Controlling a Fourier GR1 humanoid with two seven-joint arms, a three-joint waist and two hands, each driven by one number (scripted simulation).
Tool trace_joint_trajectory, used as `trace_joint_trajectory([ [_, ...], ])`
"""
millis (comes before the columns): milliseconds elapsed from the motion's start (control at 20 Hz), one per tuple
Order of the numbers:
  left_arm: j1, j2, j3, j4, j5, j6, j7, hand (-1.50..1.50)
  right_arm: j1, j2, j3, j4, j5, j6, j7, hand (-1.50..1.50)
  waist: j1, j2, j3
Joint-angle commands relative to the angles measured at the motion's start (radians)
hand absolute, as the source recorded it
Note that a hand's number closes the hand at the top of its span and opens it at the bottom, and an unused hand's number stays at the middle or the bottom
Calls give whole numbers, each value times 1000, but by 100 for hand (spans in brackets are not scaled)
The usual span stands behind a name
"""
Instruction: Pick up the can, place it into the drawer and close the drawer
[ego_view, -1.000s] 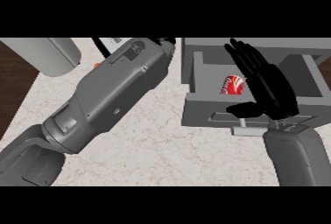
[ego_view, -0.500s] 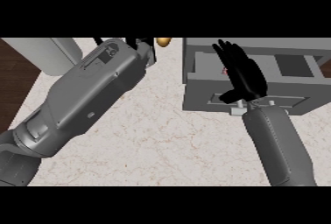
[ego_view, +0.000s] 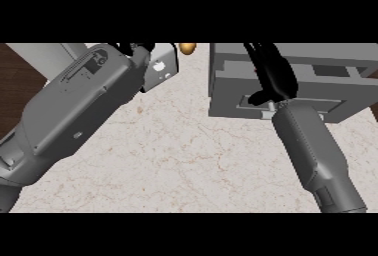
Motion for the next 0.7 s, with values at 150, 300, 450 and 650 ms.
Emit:
trace_joint_trajectory([
  [150, 18, 50, 10, -96, -21, 19, 63, -150, -88, 11, -60, 243, 27, -184, 14, -150, 13, 23, 17],
  [300, 67, 97, 36, -117, -16, -41, 43, -150, -134, -20, -98, 309, 9, -217, -11, -150, 27, 31, 17],
  [450, 74, 88, 27, -125, -39, -17, 56, -150, -222, -14, -103, 375, 33, -242, 18, -150, 24, 31, 17],
  [650, 72, 75, 20, -155, -57, 1, 63, -150, -290, -33, -124, 443, 38, -276, 33, -150, 37, 39, 17],
])
